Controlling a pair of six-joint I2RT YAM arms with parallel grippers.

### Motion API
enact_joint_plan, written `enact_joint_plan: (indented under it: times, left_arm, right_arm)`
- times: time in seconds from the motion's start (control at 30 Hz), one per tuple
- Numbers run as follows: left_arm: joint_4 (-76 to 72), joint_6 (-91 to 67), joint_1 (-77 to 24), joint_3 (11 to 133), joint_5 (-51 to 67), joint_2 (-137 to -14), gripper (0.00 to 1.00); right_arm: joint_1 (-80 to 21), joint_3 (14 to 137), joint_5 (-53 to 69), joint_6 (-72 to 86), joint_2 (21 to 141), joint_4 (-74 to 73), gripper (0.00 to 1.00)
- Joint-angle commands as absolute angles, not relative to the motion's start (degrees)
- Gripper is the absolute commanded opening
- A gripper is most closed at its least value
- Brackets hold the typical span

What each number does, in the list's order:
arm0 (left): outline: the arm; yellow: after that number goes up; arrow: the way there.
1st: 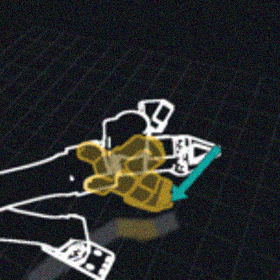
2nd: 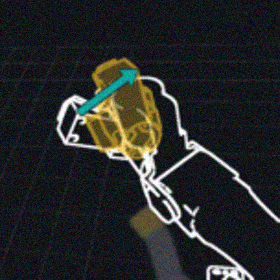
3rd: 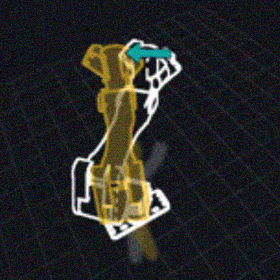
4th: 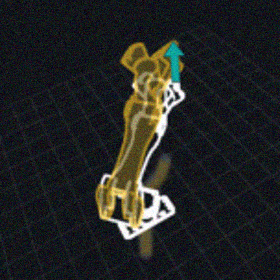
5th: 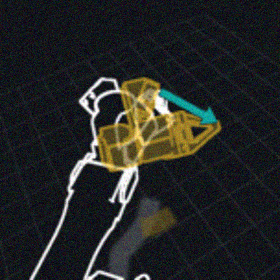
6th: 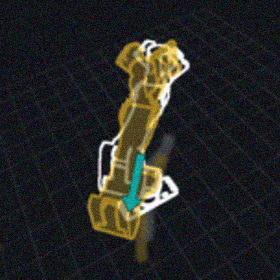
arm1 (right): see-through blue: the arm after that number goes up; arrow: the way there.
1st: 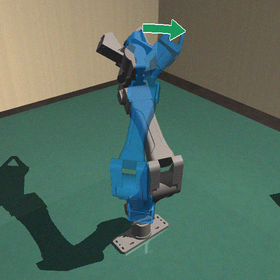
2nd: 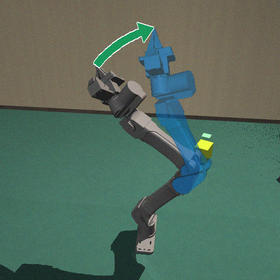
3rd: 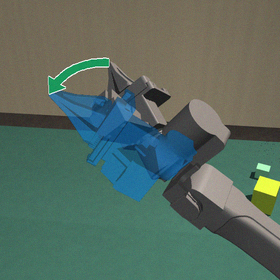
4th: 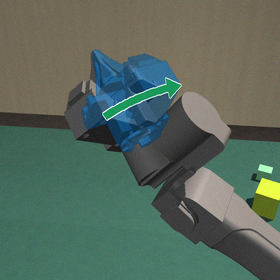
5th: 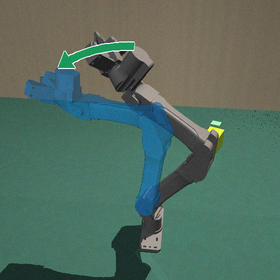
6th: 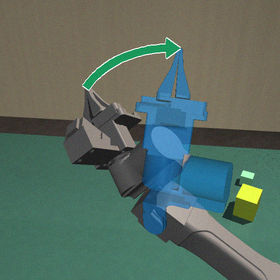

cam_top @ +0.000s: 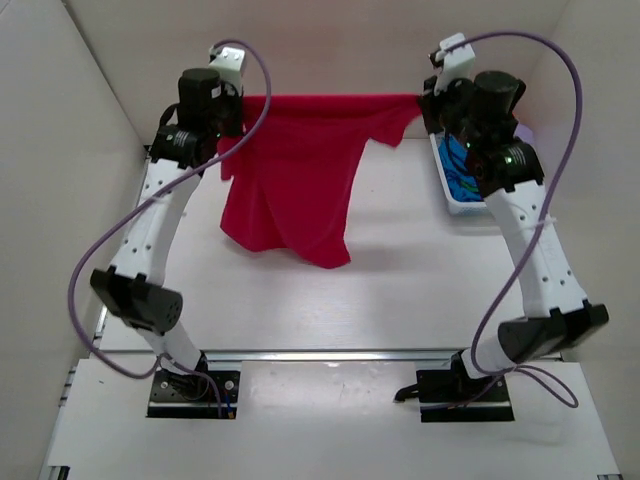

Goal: Fold and stack the t-shirts
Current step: Flatten out the tshirt

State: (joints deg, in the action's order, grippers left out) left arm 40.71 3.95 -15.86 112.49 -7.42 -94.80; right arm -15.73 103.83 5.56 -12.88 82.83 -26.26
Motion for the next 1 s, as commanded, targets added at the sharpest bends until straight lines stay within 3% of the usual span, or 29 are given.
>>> enact_joint_plan:
  times: [0.0, 0.1, 0.2, 0.4, 0.43, 0.47, 0.5, 0.63, 0.7, 0.8, 0.87, 0.93, 0.97]
  left_arm:
    - [32.61, 3.89, -14.33, 121.54, -3.91, -97.37, 0.0]
    - [31.55, 2.9, -15.99, 124.44, -1.41, -99.58, 0.0]
    - [32.25, 2.55, -16.53, 122.97, -1.41, -99.84, 0.0]
    - [39.36, -2.54, -13.27, 110.6, -3.25, -98.53, 0.01]
    - [41.29, -2.64, -12.4, 108.74, -2.82, -98.26, 0.11]
    - [42.09, -2.46, -11.96, 105.33, -2.2, -97.39, 0.62]
    - [44.19, -2.81, -11.34, 102.68, -2.11, -96.51, 0.98]
    - [47.47, -6.06, -7.39, 93.98, 0.61, -92.65, 0.99]
    - [42.48, -6.68, -6.86, 85.73, 1.4, -85.82, 0.98]
    - [42.18, -8.43, -5.46, 83.15, 3.25, -81.31, 0.99]
    - [44.46, -9.05, -4.57, 83.67, 5.1, -79.55, 0.98]
    - [45.18, -10.8, -4.22, 81.4, 6.06, -75.08, 0.96]
    - [45.26, -11.85, -4.13, 80.17, 7.46, -73.75, 0.93]
  right_arm:
    - [-16.25, 117.84, 0.01, -21.51, 85.16, -20.03, 0.0]
    - [-14.5, 123.04, -0.53, -21.18, 84.38, -21.09, 0.0]
    - [-17.05, 119.81, -1.67, -22.15, 80.6, -21.27, 0.0]
    - [-23.18, 92.17, -1.14, -13.98, 69.63, -22.67, 0.0]
    - [-24.16, 89.24, -2.27, -12.84, 68.57, -22.94, 0.0]
    - [-26.95, 84.6, -2.98, -11.44, 66.38, -23.29, 0.0]
    - [-28.2, 81.51, -2.73, -8.38, 64.97, -25.12, 0.0]
    - [-34.33, 74.91, 7.37, 2.34, 63.11, -29.0, 0.0]
    - [-47.39, 67.53, 1.54, 5.52, 60.74, -25.68, 0.0]
    - [-52.82, 62.15, 3.32, 11.75, 63.53, -21.81, 0.01]
    - [-55.79, 60.47, 7.03, 12.57, 66.08, -19.26, 0.12]
    - [-59.76, 60.29, 3.0, 12.48, 68.72, -18.46, 0.38]
    - [-60.37, 60.55, 2.55, 12.83, 69.77, -17.33, 0.42]
